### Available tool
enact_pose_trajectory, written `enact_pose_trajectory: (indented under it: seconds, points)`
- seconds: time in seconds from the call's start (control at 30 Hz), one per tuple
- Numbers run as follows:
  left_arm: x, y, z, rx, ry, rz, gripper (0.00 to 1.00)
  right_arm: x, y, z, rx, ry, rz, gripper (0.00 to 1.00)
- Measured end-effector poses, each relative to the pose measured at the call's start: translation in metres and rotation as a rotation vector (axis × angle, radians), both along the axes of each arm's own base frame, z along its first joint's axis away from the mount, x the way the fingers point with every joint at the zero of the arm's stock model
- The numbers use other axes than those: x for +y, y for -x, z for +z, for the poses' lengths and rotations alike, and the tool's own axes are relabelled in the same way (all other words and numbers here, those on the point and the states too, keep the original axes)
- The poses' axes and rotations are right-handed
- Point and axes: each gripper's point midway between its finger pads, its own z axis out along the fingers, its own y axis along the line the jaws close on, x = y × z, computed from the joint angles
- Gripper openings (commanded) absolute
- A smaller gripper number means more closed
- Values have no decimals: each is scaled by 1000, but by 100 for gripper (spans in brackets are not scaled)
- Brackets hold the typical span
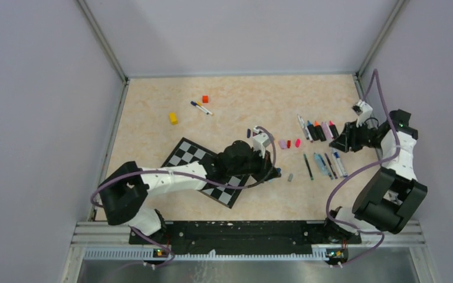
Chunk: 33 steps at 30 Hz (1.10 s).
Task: Open the pen caps
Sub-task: Place the pen cap at the center of the board.
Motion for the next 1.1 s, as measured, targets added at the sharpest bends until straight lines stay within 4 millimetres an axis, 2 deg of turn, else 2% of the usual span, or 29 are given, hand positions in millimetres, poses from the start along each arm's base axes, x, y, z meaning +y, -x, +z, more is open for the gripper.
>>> enact_pose_trajectory:
  seconds: [0.1, 0.17, 0.27, 0.37, 0.53, 0.67, 1.0, 1.1]
  points:
    - [-17, 0, -9, 4, -53, 28, 0, 27, 2, 17, -69, -156, 11, 43]
    - [-33, -3, -15, 9, -98, 45, 0, 41, 9, 17, -71, -244, 0, 43]
    - [-54, -5, -21, 23, -145, 65, 0, 48, 12, 14, -57, -305, -28, 43]
    - [-70, -10, -32, 46, -203, 103, 0, 46, 7, 14, -58, -322, -57, 43]
    - [-82, -20, -56, 98, -323, 182, 0, 34, -6, 14, -48, -293, -158, 43]
    - [-89, -27, -74, 137, -394, 236, 0, 26, -12, 21, -74, -268, -209, 43]
    - [-99, -24, -112, 219, -495, 258, 3, 21, -15, 25, -90, -248, -261, 43]
    - [-103, -22, -117, 234, -499, 242, 9, 21, -15, 25, -89, -247, -263, 43]
